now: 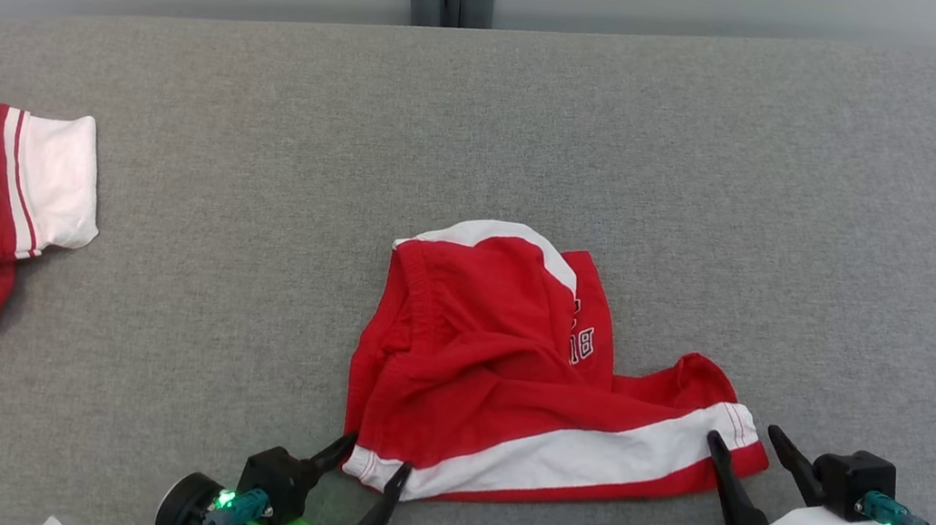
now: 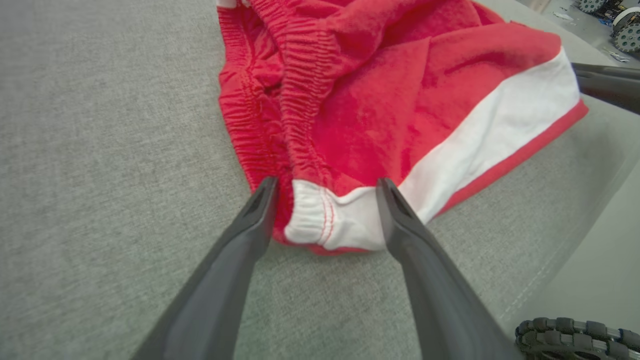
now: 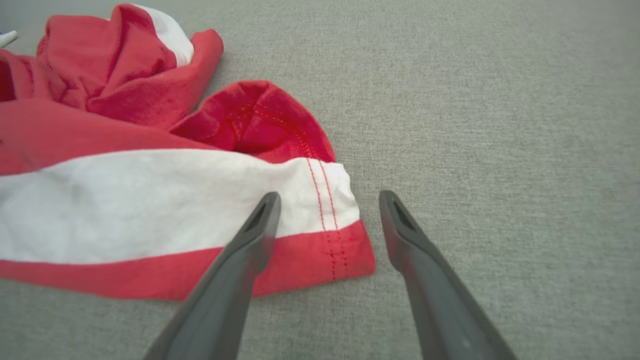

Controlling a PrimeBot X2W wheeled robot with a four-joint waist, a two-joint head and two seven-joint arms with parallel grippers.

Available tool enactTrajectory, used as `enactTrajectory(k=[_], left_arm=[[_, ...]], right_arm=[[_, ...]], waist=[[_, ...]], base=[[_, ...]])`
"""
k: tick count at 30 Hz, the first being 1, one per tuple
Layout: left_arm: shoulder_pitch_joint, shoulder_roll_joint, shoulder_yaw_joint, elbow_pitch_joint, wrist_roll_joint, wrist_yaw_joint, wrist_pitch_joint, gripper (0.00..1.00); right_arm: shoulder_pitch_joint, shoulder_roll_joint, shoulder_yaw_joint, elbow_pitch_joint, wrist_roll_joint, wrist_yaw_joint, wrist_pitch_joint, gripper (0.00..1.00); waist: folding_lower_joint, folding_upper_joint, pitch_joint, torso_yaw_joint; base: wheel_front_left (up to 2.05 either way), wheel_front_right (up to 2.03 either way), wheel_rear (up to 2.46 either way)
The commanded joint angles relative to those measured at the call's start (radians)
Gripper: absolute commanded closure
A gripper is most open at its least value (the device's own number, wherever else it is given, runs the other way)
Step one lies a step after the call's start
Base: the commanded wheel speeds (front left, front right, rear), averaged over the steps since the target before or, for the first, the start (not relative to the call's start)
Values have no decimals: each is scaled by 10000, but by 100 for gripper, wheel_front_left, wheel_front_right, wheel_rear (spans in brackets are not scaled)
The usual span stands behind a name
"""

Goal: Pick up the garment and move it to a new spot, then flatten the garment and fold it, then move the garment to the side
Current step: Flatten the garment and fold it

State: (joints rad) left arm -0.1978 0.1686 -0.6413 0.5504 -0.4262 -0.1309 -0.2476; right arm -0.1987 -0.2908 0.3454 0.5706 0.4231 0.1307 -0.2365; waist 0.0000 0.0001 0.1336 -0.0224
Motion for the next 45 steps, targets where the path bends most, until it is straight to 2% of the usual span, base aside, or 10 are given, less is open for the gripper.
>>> enactTrajectory(k=[1, 2, 3, 4, 6, 14, 23, 30, 39, 45], left_arm=[[-178, 2, -75, 111, -133, 9, -51, 11], [-248, -2, -170, 227, -242, 9, -66, 32], [-300, -5, -229, 297, -320, 9, -80, 57], [-335, -24, -288, 384, -467, 9, -90, 69], [-436, -26, -371, 542, -609, 8, -99, 99], [-607, -40, -312, 562, -1201, 8, -184, 100], [-329, 179, 797, -1117, -1787, 8, -176, 100], [-1637, 760, 1078, -2212, -2852, 8, 170, 100], [-5526, 1372, 1738, -1931, -4679, 8, 2103, 100], [-8791, 1151, 2469, -540, -5474, 71, 2897, 100]], right_arm=[[-176, -66, 191, 139, 240, 1, -56, 0], [-273, -86, 369, 230, 427, 1, -57, 15], [-349, -134, 509, 324, 510, 1, -61, 58], [-443, -171, 660, 421, 652, 1, -73, 80], [-633, -195, 933, 609, 920, 1, -107, 100], [-960, -379, 1413, 789, 1291, 1, -292, 100], [-257, -199, 8, -1766, 565, 1, -288, 100], [-1166, -147, -104, -2706, 699, 1, -290, 100], [-5248, 28, 230, -1442, 1777, 1, 40, 100], [-8773, 337, 151, 90, 2574, 1, 344, 100]], waist=[[0, -1, 38, 3], [0, -1, 59, 2], [0, -1, 75, 1], [0, -1, 95, -3], [0, -1, 131, -16], [0, -1, 111, 36], [0, -1, 14, -51], [0, -1, 256, -126], [0, -1, 1475, -222], [0, -1, 2429, -277]], base=[[0, 0, 0], [0, 0, 0], [0, 0, 0], [0, 0, 0], [0, 0, 0], [0, 0, 0], [0, 0, 0], [0, 0, 0], [0, 0, 0], [0, 0, 0]])
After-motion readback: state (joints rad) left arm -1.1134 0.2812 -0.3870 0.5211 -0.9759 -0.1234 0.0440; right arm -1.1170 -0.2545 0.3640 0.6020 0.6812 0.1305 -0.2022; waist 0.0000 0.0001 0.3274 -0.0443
